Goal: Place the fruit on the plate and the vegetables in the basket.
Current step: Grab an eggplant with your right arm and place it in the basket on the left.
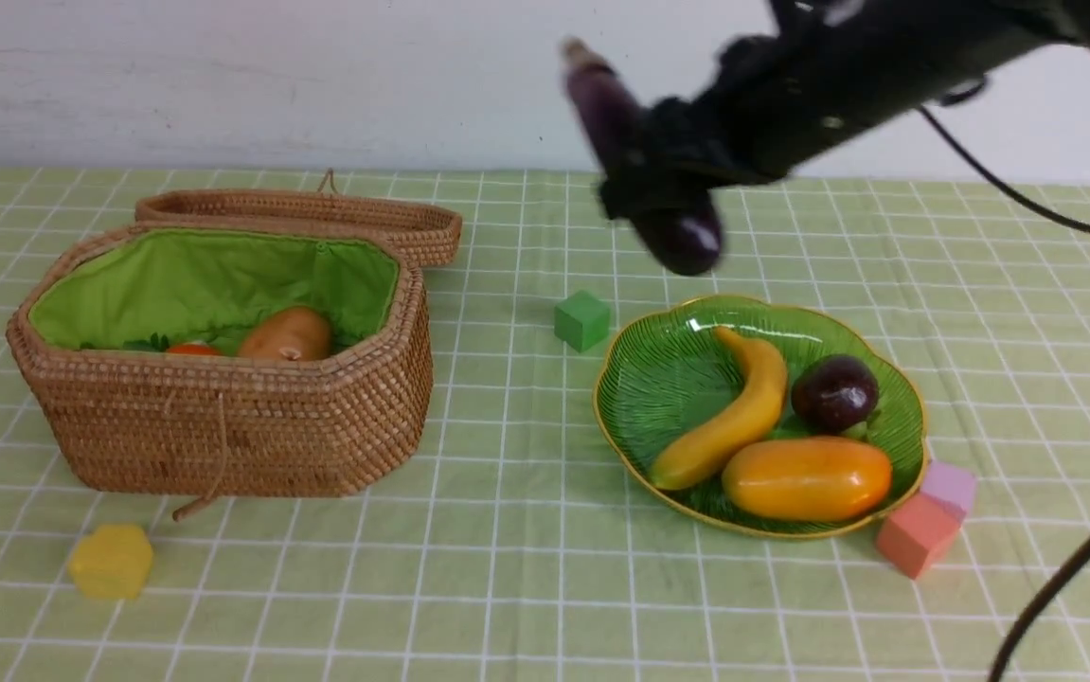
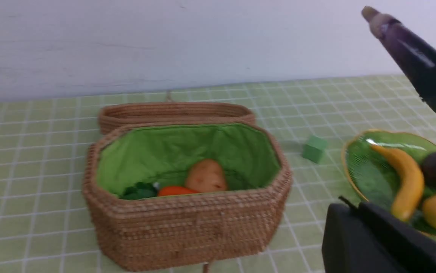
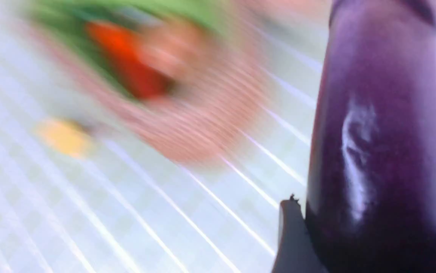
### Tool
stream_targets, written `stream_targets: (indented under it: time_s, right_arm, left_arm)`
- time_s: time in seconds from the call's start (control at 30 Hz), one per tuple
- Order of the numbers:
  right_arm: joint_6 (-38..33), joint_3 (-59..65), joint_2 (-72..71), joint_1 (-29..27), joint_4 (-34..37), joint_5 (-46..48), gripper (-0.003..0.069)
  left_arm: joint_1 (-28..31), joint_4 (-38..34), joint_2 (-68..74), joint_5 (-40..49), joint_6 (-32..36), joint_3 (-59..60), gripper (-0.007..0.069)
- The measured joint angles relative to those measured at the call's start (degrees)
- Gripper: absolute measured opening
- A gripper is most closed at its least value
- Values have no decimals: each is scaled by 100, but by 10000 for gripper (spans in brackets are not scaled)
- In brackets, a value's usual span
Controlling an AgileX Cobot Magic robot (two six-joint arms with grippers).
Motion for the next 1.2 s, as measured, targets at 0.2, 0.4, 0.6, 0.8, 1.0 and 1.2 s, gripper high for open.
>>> stream_targets:
  time_s: [0.2,0.4,0.6,0.8,1.0,1.2]
  right_arm:
    - [-987,-1030,994,1189,130,-1314,395]
    - [-1508,-1487,2067,1632,148,-2656,395]
    - [-1841,-1505,2556,1761,193,-3065,445]
    - [-1881,-1511,2528,1756,188,-3025,647]
    - [-1747,-1511,1946,1756,-318,-2029,635]
    - [-118,-1524,742,1681,-1588,243,391]
  left_arm:
    - [0,541,0,250,-562,0,24]
    - [0,529,0,423,-620,0,28]
    - [0,523,0,572,-620,0,29]
    - [0,467,0,586,-620,0,30]
    - [0,287,-18,516,-550,0,36]
    - [0,-775,-480,-229,292,36,36]
